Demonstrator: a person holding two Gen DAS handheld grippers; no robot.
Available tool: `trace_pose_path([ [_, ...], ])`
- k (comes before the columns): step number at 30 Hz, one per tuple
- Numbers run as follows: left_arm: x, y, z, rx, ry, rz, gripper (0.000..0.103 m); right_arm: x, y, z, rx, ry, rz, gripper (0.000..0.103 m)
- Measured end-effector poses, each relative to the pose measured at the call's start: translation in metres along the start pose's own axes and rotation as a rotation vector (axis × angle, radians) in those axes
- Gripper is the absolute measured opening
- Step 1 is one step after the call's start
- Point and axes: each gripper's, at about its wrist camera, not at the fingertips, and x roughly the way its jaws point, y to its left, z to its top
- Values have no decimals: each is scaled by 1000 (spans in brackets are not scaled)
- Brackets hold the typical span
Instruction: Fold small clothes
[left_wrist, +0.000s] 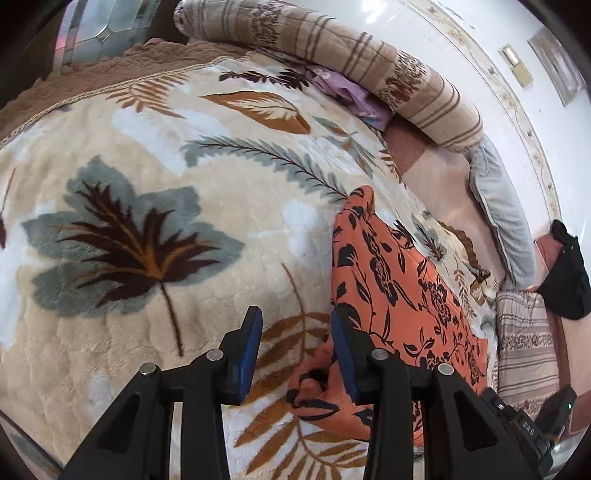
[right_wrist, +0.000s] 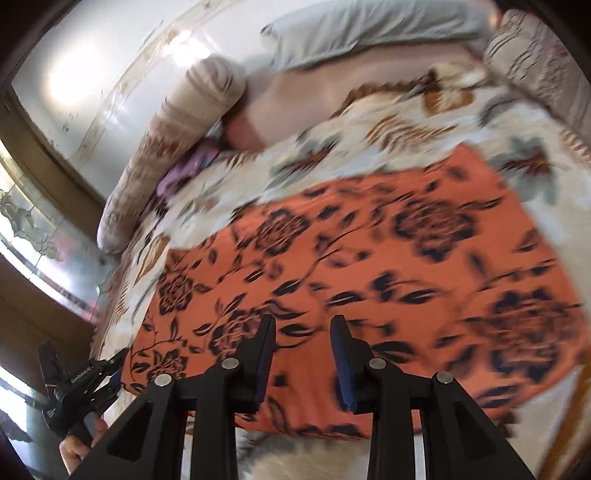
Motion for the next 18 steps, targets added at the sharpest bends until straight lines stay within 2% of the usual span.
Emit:
trace_pose_path([
  [3, 11, -2, -3, 12, 30, -32, 39, 41, -12, -15, 70, 156, 32, 33],
  [5, 17, -4, -6, 29, 45, -32, 37, 38, -22, -18, 99, 143, 76, 32],
  [9, 12, -8, -6, 39, 35, -62, 26, -7, -50, -20, 203, 123, 159, 33],
  [11, 6, -9, -7, 35, 28, -78, 26, -36, -72, -28, 262, 84, 176, 39],
  [12, 3, -10, -7, 35, 23, -80, 30, -54, -88, -36, 313, 61, 181, 61],
  [13, 0, -11, -8, 38, 14, -76, 39, -71, -105, -46, 379, 32, 190, 78],
  [14, -3, -12, -8, 42, -1, -66, 46, -82, -119, -54, 436, 3, 196, 79],
  [15, -6, -12, -7, 44, -15, -61, 59, -92, -133, -63, 482, -17, 208, 79],
  [16, -9, -13, -7, 46, -39, -62, 67, -102, -150, -73, 536, -23, 212, 79],
  [18, -10, -15, -8, 51, -56, -71, 67, -112, -175, -86, 619, -29, 204, 79],
])
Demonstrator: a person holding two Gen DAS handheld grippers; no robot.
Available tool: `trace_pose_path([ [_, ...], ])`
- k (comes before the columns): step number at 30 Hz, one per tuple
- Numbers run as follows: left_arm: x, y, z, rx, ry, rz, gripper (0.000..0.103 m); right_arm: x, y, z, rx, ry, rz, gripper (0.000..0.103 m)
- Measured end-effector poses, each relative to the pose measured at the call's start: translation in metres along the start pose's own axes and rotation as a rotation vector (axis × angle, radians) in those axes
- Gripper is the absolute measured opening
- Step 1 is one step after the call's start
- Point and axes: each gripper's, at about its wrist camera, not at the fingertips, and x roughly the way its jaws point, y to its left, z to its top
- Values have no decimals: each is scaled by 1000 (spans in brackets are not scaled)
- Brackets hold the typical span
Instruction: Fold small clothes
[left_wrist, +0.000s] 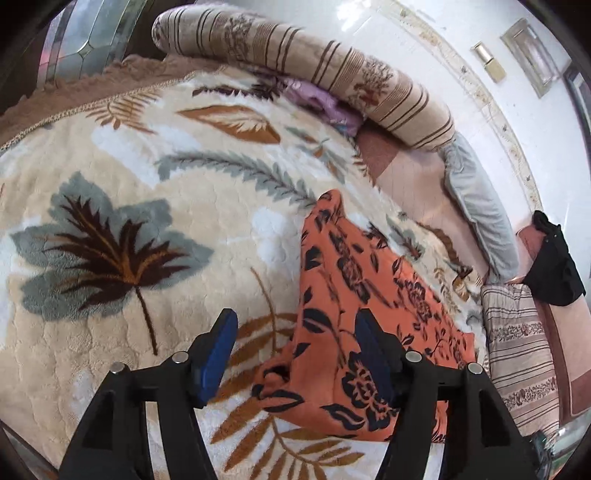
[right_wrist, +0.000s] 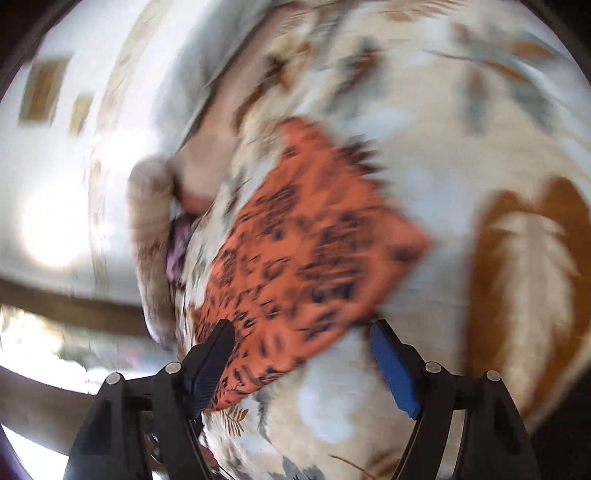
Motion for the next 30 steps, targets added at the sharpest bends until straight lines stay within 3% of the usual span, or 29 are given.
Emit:
trace_pose_path([
  [6, 24, -5, -12, 28, 81, 25, 66, 8, -37, 13, 100, -50, 9, 74],
  [8, 31, -6, -16, 41, 98, 25, 56, 16, -37, 20, 96, -67, 10, 72],
  [9, 34, -6, -18, 44, 109, 28, 45, 18, -35, 26, 85, -87, 3, 68],
  [11, 39, -5, -21, 47, 112, 22, 38, 27, -34, 35, 77, -117, -12, 58],
  [13, 39, -7, -21, 51, 112, -8, 27, 41, -34, 44, 68, -133, -39, 30],
  [18, 29, -17, -20, 103, 105, -49, 22, 49, -16, 64, 5, -211, -88, 15],
  [22, 19, -17, -21, 88, 149, -116, 22, 38, 1, 80, -54, -264, -93, 13],
  [26, 26, -18, -25, 130, 189, -40, 24, 54, 0, 80, -96, -209, -163, 13],
  [29, 31, -10, -20, 114, 214, -15, 38, 55, -14, 78, 10, -176, -121, 20],
  [30, 29, -9, -19, 105, 211, -13, 42, 51, -17, 77, 34, -165, -108, 30],
])
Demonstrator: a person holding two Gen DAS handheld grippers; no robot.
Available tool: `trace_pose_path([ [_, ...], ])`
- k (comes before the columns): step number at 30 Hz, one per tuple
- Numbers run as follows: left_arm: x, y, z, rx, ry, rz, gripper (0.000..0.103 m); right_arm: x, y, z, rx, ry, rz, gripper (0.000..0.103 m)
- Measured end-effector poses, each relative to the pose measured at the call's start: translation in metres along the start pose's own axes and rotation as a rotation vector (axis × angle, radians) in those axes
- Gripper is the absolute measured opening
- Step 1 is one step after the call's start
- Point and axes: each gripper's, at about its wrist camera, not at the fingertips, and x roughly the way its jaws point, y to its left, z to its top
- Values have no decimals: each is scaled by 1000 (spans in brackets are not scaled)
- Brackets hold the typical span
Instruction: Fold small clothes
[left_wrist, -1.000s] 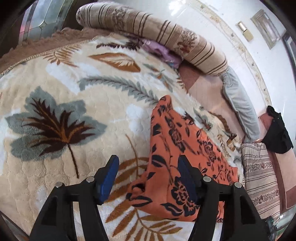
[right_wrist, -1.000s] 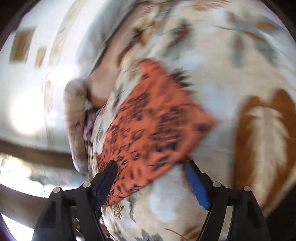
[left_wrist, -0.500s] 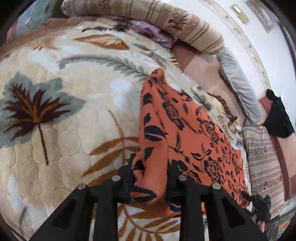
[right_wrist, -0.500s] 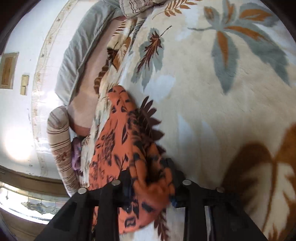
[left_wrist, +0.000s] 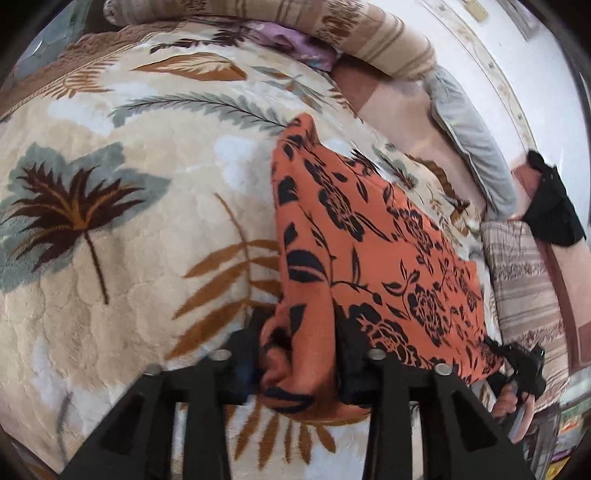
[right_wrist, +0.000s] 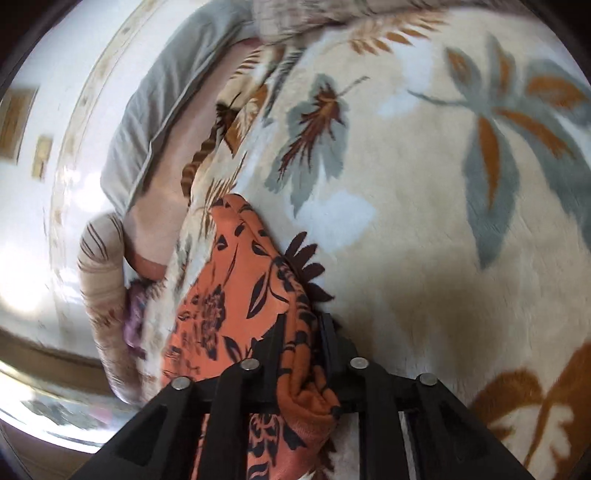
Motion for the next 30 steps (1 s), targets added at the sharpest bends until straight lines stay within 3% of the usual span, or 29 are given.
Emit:
trace_pose_path([
  [1, -5, 1, 2, -2, -11, -1, 42, -3, -3, -2, 20, 15, 12, 52],
  [3, -15, 1, 5, 14, -46, 16, 42, -12, -4, -8, 48, 8, 64, 79],
  [6, -32, -2, 11, 41, -132, 44, 42, -26, 2, -22, -16, -45, 84, 79],
  [8, -32, -6, 12, 67, -149, 53, 43, -16, 6, -29, -42, -13, 61, 76],
  [10, -22, -10, 11, 94, -123, 95, 43, -3, 9, -31, -59, -1, 35, 49],
  [12, -6, -10, 9, 119, -70, 193, 43, 4, 12, -31, -84, -36, -23, 30],
  [13, 2, -7, 8, 118, -38, 230, 44, 6, 13, -32, -81, -47, -39, 28],
  [15, 3, 1, 11, 70, -34, 200, 44, 2, 28, -37, -136, -77, -79, 26],
  [20, -19, 16, 25, -31, -97, 145, 44, -27, 113, -58, -447, -147, -61, 24],
  [25, -43, 34, 35, -118, -167, 140, 43, -39, 199, -112, -658, -112, 16, 24],
  [30, -68, 49, 40, -168, -249, 193, 43, -17, 253, -186, -756, -10, 69, 24],
])
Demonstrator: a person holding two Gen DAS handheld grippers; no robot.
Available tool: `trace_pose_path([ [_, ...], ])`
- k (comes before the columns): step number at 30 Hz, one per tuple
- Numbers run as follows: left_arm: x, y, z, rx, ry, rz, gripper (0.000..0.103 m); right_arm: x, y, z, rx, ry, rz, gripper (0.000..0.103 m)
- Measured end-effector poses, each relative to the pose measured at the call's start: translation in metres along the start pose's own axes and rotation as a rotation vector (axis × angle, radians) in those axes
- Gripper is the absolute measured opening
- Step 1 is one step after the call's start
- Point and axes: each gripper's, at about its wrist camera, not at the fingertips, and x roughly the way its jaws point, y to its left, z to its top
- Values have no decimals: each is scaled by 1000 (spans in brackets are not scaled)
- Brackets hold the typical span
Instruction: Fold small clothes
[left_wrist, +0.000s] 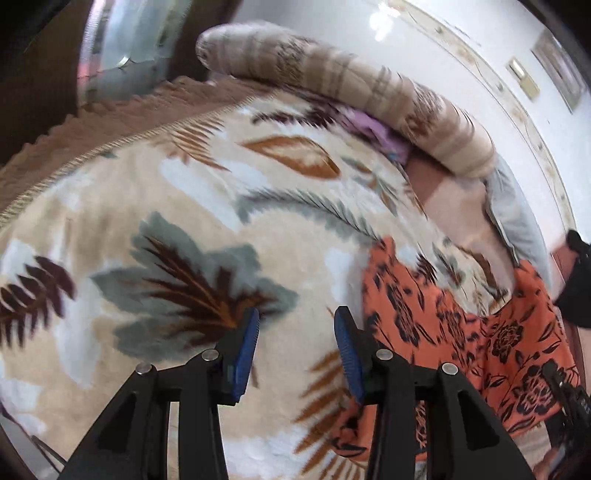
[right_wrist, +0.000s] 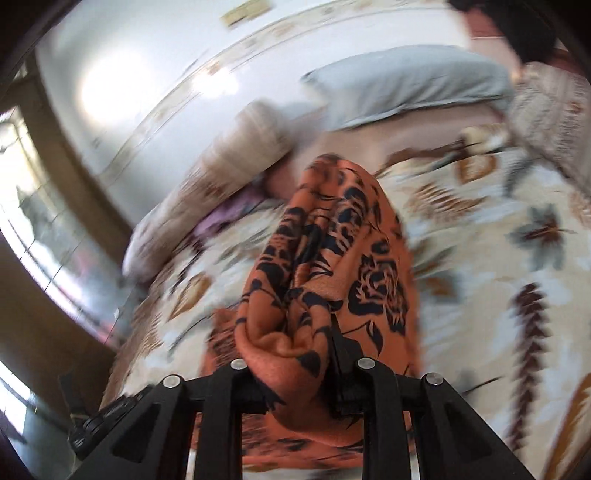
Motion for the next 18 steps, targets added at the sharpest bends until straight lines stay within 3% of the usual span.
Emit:
trace_pose_path([
  [5, -7, 23, 10, -40, -28, 25, 43, 53, 63, -43, -56, 164, 63, 24],
  [7, -7, 29, 11, -51, -30, 31, 43, 84, 77, -67, -38, 276, 84, 25],
  [10, -3, 35, 13, -60, -22, 40, 43, 101, 83, -94, -44, 327, 65, 30],
  [11, -3, 35, 13, -60, -22, 39, 43, 100, 83, -96, -43, 315, 83, 36],
  [12, -3, 35, 12, -57, -23, 41, 43, 96, 82, -96, -43, 311, 121, 50],
  [13, -2, 34, 13, -54, -27, 37, 43, 92, 81, -96, -37, 328, 204, 73],
  [15, -4, 30, 13, -52, -33, 13, 43, 86, 72, -92, -10, 381, 360, 80],
  [18, -9, 17, 10, -26, -60, -62, 43, 62, 54, -84, -16, 351, 447, 78],
])
